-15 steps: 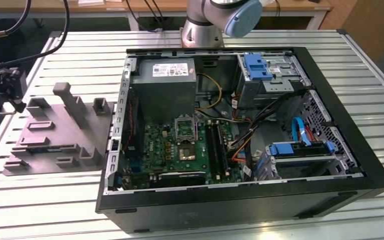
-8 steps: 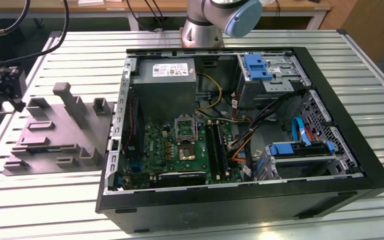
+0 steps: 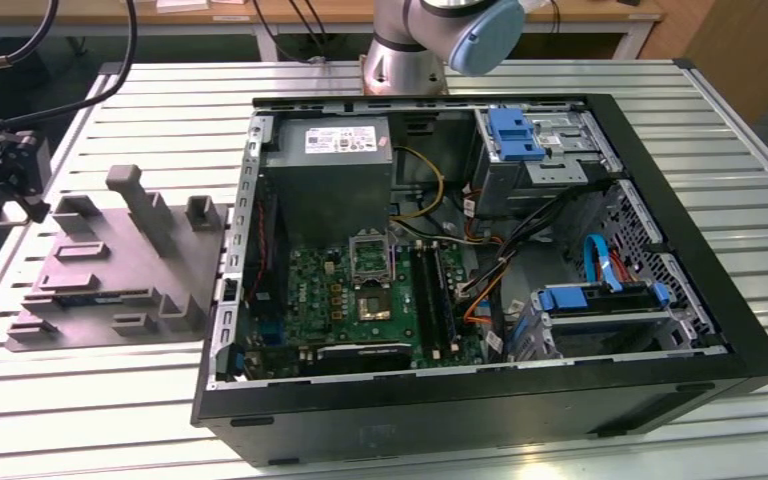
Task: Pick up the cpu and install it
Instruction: 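Pick up the cpu and move it towards the insertion slot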
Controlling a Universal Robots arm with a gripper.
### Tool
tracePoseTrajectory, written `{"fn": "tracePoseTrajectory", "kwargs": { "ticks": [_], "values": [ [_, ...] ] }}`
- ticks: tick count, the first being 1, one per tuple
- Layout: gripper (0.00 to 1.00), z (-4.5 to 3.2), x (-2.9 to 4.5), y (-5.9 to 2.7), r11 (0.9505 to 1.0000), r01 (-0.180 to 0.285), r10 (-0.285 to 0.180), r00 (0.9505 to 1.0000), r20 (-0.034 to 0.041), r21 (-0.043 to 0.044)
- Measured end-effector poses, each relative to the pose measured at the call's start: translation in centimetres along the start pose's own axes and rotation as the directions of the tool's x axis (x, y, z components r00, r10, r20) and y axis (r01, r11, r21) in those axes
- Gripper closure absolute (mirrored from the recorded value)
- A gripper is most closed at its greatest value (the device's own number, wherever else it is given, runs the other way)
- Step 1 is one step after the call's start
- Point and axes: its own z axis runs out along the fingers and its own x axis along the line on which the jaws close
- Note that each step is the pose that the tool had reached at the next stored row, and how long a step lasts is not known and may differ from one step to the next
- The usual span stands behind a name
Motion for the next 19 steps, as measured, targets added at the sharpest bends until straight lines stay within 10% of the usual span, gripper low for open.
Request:
{"fn": "tracePoseTrajectory", "kwargs": {
  "ticks": [19],
  "values": [
    [0.53,-0.38,0.01,-0.01,1.0,0.0,0.0,1.0,-0.0001,0.0001]
  ]
}}
